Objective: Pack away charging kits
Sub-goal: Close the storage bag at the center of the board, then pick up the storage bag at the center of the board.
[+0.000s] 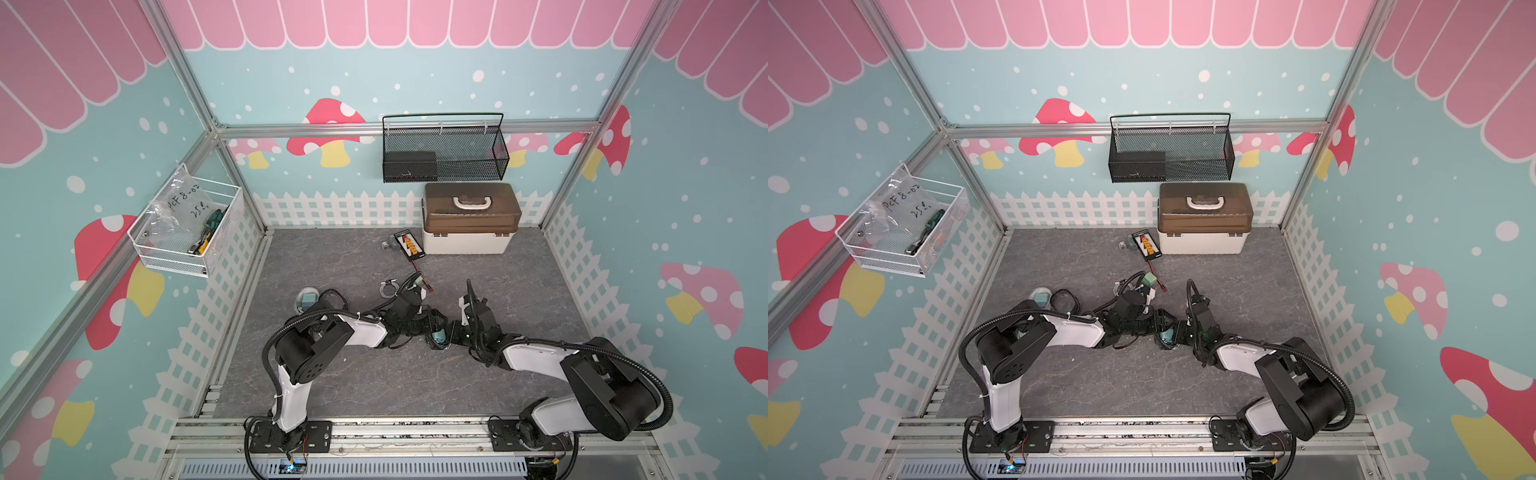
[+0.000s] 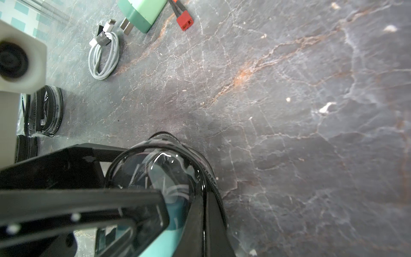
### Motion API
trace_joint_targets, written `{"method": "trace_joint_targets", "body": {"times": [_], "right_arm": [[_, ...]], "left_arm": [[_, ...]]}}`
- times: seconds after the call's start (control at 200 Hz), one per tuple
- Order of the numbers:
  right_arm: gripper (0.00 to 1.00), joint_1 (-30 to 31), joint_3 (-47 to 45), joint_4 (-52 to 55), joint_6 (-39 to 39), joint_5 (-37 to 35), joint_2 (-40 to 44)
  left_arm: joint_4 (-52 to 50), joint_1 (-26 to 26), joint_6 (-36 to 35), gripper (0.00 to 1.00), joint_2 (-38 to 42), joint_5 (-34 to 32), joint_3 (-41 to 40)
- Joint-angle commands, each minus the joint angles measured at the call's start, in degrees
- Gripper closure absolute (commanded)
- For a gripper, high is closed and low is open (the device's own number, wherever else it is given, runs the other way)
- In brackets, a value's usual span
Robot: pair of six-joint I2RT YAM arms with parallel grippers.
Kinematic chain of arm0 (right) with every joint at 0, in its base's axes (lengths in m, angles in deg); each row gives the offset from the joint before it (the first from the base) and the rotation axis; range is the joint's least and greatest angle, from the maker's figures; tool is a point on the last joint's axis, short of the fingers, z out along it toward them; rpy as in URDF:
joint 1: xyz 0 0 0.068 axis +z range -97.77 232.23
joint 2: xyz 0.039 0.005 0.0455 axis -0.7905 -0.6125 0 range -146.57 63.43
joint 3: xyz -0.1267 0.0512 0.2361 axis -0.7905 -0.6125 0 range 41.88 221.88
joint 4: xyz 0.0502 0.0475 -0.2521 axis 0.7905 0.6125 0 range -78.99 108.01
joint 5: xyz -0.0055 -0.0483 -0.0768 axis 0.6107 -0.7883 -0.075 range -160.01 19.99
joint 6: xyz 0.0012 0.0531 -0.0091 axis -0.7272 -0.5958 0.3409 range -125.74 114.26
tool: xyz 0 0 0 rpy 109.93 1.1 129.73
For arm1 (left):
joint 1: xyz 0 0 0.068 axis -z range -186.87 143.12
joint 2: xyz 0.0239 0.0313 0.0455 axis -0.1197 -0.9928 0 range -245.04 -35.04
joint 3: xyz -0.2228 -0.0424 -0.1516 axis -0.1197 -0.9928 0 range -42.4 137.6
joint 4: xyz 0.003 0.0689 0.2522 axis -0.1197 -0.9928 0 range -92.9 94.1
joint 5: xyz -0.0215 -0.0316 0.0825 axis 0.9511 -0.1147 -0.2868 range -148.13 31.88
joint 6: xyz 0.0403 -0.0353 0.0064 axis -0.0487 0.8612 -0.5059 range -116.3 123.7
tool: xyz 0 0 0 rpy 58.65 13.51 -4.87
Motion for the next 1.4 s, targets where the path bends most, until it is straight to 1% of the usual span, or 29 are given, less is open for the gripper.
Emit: {"method": "trace_joint_targets", "body": {"times": [0.0, 0.175, 0.335, 0.445, 0.55, 0.635, 0.72, 0.82, 0.875, 1.101, 1.236, 1.391], "right_arm": [[1.00, 0.1, -0.4, -1.2, 0.5, 1.5, -1.9], [1.00, 0.1, -0.6, -2.4, 0.2, 1.8, -1.9], [1.00, 0.0, -1.6, -3.3, -0.7, 1.5, -0.9], [1.00, 0.0, -2.4, -3.1, -1.2, 0.0, -0.1], [1.00, -0.2, -2.6, -2.9, -2.1, -0.4, -0.1], [1.00, -0.5, -2.5, -2.9, -2.1, -0.1, -0.1], [1.00, -0.6, -1.7, -2.2, -2.0, 0.6, 0.5], [0.93, -0.7, 0.4, 0.5, -1.5, 1.1, 2.0], [0.88, -0.8, 1.5, 2.9, -1.3, 0.6, 3.2], [0.68, -3.0, 6.8, 17.0, 0.3, -4.3, 8.7], [0.67, -6.1, 6.7, 20.7, 0.2, -4.7, 9.8], [0.67, -6.6, 3.9, 22.8, -0.1, -6.3, 9.7]], "left_arm": [[-2.5, 0.3, 1.0, 0.30, -2.4, 2.4, -1.0], [-0.2, 0.2, 2.2, 0.32, -4.4, 5.3, -1.1], [0.7, 0.3, 4.1, 0.33, -4.9, 5.8, -2.2], [5.0, 0.3, 6.7, 0.36, -5.0, 6.5, -4.7], [9.5, 0.3, 9.4, 0.43, -5.9, 7.0, -7.2], [12.6, 0.3, 11.0, 0.45, -6.3, 7.2, -9.4], [14.3, 0.2, 11.7, 0.45, -6.4, 7.0, -10.6], [14.0, 0.2, 11.5, 0.45, -6.4, 6.7, -10.5], [14.0, 0.2, 11.4, 0.45, -6.3, 6.6, -10.5], [12.2, -0.1, 10.9, 0.43, -6.0, 5.7, -10.3], [11.9, -0.1, 10.8, 0.42, -5.7, 5.7, -10.3], [11.4, 0.1, 10.6, 0.41, -5.4, 5.7, -10.3]]}}
